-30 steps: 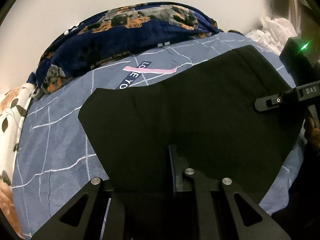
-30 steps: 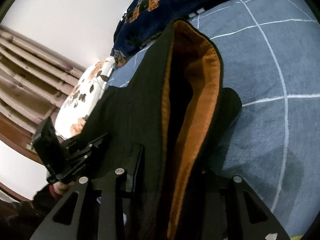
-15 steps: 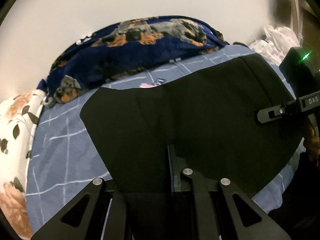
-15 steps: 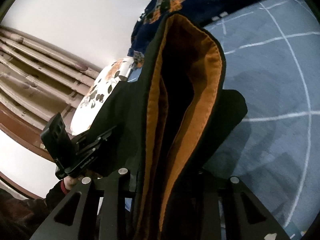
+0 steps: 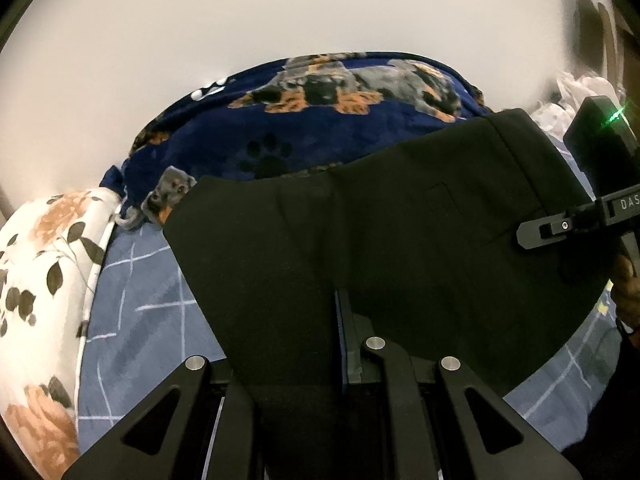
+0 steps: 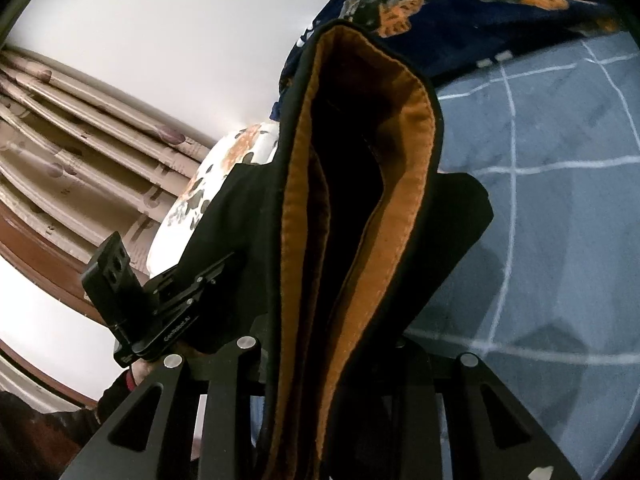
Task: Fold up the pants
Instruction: 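Slide the folded pants toward the dog-print blanket with both tools, then hold the folded pants flat with the left tool while the right tool grips the fold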
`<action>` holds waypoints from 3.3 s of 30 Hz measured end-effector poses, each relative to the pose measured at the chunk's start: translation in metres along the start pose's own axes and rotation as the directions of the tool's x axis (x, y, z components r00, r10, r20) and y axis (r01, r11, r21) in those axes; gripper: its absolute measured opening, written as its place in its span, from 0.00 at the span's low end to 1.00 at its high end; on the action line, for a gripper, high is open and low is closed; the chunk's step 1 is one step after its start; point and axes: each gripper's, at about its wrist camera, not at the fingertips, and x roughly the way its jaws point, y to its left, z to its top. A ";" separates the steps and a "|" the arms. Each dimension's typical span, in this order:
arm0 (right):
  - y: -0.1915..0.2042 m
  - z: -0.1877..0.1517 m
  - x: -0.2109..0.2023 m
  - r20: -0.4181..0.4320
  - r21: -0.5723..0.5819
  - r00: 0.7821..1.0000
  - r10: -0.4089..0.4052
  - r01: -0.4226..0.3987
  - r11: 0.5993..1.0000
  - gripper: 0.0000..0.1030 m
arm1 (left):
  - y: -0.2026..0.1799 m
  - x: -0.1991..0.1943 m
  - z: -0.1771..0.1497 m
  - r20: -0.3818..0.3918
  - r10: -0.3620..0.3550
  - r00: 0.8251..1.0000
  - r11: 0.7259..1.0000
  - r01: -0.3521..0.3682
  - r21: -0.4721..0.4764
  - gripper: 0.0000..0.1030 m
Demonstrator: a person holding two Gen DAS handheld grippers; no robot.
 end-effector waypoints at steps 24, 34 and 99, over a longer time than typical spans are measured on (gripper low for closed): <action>-0.033 0.095 0.070 0.005 0.024 1.000 0.010 -0.010 1.000 0.25 | 0.081 0.097 0.038 -0.018 0.067 0.998 0.994 -0.068 -0.087 0.11; -0.056 0.092 0.081 0.004 0.057 0.999 -0.039 0.038 0.998 0.25 | 0.095 0.130 0.024 -0.032 0.061 0.998 0.990 -0.064 -0.123 0.12; -0.012 0.083 0.120 0.185 -0.155 0.856 -0.483 0.511 0.845 0.61 | 0.109 0.140 0.005 -0.024 0.123 0.992 0.968 -0.125 -0.218 0.48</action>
